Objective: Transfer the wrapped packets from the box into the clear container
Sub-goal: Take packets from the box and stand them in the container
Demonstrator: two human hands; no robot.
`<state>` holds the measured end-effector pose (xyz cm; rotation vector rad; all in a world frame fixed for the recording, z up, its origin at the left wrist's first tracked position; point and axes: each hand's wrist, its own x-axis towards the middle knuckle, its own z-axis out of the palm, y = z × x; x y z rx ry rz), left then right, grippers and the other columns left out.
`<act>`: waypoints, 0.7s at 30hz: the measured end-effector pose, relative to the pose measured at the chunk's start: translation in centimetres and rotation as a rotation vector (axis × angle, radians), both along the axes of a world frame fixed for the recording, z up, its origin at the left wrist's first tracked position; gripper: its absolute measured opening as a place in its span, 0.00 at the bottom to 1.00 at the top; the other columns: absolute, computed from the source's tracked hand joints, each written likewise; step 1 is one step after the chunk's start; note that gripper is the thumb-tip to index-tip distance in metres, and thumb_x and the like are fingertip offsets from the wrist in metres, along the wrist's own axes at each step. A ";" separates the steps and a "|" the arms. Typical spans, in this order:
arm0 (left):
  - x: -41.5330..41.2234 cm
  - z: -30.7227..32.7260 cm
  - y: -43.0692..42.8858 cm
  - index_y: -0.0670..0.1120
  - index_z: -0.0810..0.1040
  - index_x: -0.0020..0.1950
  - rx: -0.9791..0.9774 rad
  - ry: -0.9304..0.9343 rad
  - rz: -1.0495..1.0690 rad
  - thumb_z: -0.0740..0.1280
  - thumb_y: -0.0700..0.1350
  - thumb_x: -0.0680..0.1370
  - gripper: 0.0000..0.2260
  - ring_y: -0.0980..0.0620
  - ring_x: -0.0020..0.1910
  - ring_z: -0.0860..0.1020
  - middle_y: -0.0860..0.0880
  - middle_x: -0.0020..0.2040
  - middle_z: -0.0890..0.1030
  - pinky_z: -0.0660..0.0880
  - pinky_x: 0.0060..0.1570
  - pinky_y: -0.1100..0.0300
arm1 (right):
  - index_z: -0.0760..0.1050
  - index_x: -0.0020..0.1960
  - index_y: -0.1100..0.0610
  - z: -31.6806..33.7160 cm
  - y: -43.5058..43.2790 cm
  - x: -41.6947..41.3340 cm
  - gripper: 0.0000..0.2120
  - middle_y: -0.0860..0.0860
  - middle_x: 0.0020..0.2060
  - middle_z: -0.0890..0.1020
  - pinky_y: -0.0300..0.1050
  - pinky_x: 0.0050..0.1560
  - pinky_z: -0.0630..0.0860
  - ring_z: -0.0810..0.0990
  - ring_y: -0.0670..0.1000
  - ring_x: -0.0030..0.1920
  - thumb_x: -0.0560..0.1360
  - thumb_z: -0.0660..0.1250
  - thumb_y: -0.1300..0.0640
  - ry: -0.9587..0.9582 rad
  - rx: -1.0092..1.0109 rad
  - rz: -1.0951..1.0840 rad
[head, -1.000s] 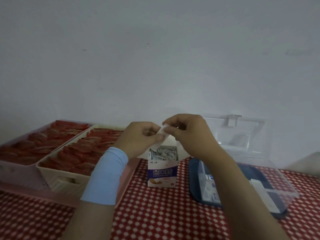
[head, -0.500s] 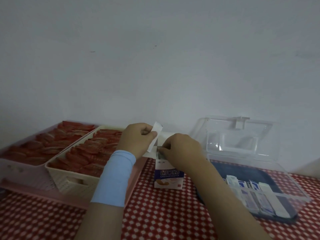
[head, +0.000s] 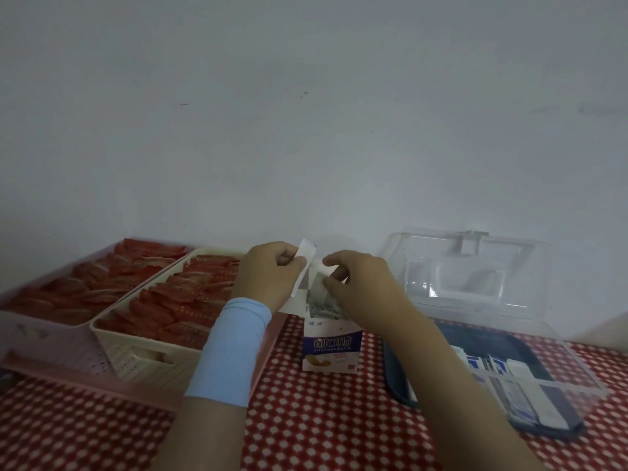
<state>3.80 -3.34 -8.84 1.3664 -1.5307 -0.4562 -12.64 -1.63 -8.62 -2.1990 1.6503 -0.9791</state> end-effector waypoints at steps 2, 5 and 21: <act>-0.1 0.0 0.0 0.47 0.86 0.46 0.001 -0.026 -0.001 0.70 0.42 0.76 0.05 0.57 0.43 0.82 0.55 0.42 0.85 0.79 0.45 0.58 | 0.80 0.64 0.51 -0.1 0.1 0.0 0.13 0.45 0.49 0.85 0.35 0.46 0.77 0.79 0.42 0.44 0.80 0.67 0.54 0.034 0.034 0.020; 0.0 0.0 0.1 0.46 0.86 0.43 -0.015 -0.049 0.008 0.69 0.43 0.76 0.06 0.54 0.41 0.82 0.53 0.39 0.85 0.79 0.43 0.56 | 0.84 0.55 0.49 0.8 0.3 -0.8 0.08 0.41 0.46 0.84 0.37 0.47 0.78 0.79 0.40 0.44 0.80 0.67 0.56 -0.046 -0.012 -0.001; -1.6 1.1 1.8 0.45 0.86 0.52 0.321 0.412 -0.490 0.67 0.45 0.80 0.09 0.51 0.40 0.82 0.48 0.41 0.85 0.78 0.40 0.55 | 0.82 0.48 0.48 2.6 1.1 -2.7 0.06 0.41 0.43 0.85 0.35 0.49 0.77 0.81 0.38 0.45 0.79 0.68 0.57 -0.394 -0.074 0.126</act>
